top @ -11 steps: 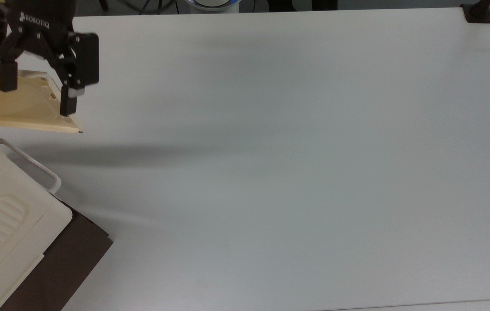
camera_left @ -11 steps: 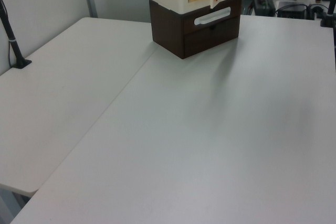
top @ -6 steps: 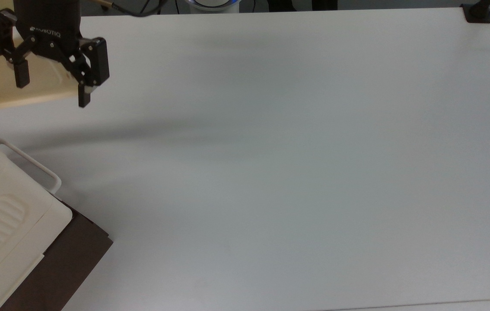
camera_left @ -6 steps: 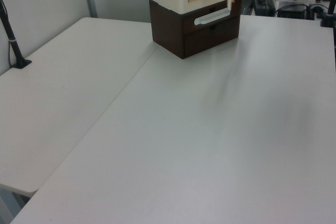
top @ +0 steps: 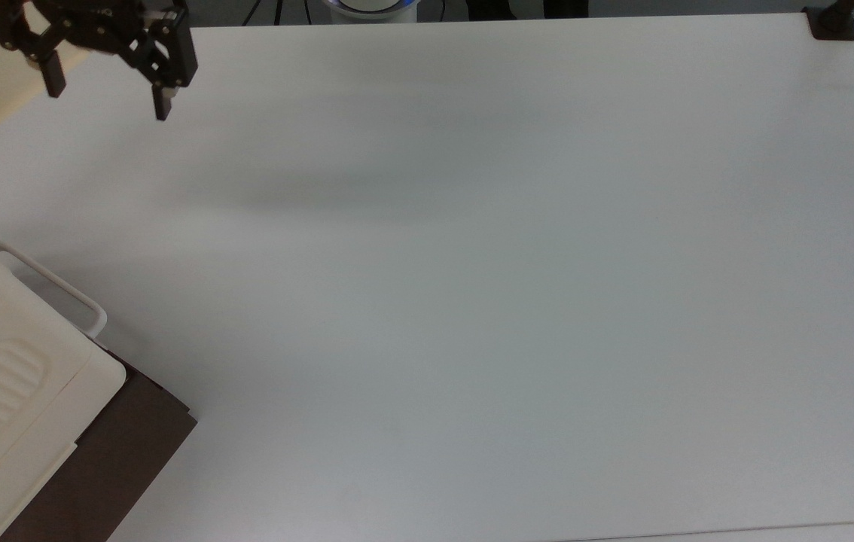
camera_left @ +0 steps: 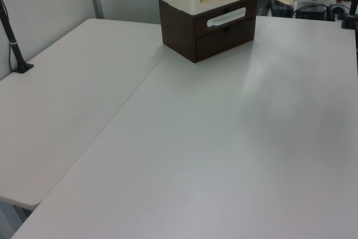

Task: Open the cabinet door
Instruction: 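Release the door and lift the gripper away from the cabinet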

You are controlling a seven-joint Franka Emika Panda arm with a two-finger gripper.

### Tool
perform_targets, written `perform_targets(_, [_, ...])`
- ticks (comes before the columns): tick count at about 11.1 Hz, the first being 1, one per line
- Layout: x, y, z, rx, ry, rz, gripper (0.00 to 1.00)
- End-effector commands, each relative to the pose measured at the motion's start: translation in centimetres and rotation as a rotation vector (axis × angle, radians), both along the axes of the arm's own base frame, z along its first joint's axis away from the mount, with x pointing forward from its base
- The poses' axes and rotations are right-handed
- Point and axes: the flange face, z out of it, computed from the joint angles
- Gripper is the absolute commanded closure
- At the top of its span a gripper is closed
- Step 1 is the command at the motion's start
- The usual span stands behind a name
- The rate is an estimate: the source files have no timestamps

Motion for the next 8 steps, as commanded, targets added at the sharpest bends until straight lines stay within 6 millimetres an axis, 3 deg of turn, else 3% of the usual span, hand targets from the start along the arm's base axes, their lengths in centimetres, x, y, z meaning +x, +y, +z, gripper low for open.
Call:
perform_targets(1, [-3.3, 4.3, -1.2, 0.073, 0.134, 0.074, 0.00])
perform_targets(5, [-6.8, 11.2, -1.3, 0.107, 0.184, 0.086, 0.00])
perform_targets(8, [-8.2, 12.7, -1.1, 0.111, 0.211, 0.064, 0.00])
